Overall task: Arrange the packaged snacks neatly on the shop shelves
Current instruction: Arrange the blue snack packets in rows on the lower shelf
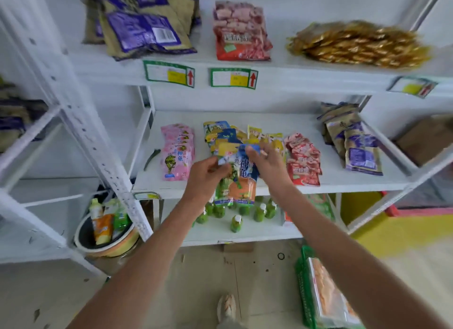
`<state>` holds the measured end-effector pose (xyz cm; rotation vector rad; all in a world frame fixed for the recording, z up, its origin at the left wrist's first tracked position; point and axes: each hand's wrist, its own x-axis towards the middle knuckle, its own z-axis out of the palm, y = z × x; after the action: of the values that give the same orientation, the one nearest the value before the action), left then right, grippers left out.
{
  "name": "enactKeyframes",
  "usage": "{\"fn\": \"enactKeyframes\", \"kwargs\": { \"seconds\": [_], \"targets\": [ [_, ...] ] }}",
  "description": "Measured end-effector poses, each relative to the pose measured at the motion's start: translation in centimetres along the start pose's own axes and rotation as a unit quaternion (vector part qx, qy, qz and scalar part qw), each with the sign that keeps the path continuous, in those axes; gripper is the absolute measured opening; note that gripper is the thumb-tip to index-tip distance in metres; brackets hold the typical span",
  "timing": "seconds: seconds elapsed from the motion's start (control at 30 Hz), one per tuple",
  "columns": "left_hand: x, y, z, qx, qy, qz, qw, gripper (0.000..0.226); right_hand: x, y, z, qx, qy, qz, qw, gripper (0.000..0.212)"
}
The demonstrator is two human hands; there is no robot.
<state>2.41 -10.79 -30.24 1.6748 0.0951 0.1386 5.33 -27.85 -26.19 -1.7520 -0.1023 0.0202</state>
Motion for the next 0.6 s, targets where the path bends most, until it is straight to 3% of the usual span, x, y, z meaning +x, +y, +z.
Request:
{"fn": "enactKeyframes", "kwargs": {
  "seconds": [0.13, 0.27, 0.43, 0.6],
  "targets": [
    [-4.8, 1.7, -2.7, -0.049, 0.019, 0.004, 0.999, 0.006, -8.1, -0.2, 0.6, 0.005, -0.075, 0.005, 0.997, 0.017],
    [-8.7, 2.7, -3.6, -0.046, 0.008, 0.006, 0.999, 0.010, -12.0, 0.8, 0.9, -0.027, -0.017, -0.013, 0.999, 0.036],
    [-12.2, 4.6, -2.6, -0.019, 0.032, 0.047, 0.998, 0.019, -15.3, -1.5, 0.6, -0.009, 0.011, -0.037, 0.999, 0.023],
    [-13.8, 6.1, -0.4, 0.020, 0.030, 0.094, 0.995, 0.029, -17.7, -2.6, -1.4, -0.012, 0.041, -0.069, 0.997, 0.025]
  ]
}}
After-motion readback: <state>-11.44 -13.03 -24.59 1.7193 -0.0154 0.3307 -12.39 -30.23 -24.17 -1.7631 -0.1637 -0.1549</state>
